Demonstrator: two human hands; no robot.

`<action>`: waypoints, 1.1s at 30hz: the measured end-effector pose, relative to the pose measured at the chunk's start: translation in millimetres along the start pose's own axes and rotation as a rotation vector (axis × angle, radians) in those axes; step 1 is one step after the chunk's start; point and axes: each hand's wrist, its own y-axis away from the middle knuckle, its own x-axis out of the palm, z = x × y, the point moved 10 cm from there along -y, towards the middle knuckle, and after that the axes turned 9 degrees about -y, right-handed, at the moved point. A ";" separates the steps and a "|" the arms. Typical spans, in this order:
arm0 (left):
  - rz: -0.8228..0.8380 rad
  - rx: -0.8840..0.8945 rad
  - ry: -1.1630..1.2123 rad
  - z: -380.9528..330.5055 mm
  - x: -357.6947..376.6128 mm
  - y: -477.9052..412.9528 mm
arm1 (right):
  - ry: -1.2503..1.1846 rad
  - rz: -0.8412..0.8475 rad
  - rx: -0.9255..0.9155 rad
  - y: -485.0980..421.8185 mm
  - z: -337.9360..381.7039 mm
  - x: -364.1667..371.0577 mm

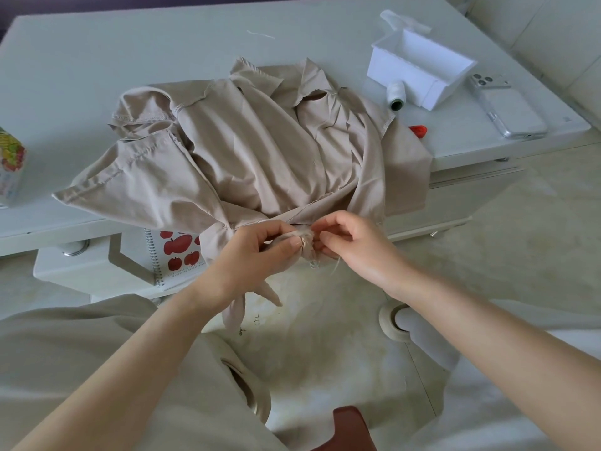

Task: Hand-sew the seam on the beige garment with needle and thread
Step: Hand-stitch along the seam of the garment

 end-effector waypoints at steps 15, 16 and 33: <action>-0.061 -0.062 -0.005 3.3 -4.5 0.7 | 0.364 0.066 -0.217 20.3 26.5 22.6; -0.064 -0.071 -0.005 4.1 -4.7 0.8 | 0.413 0.067 -0.283 23.1 33.1 25.2; -0.198 -0.133 -0.091 28.1 -16.3 -8.0 | 0.367 0.228 -0.569 48.4 53.7 58.4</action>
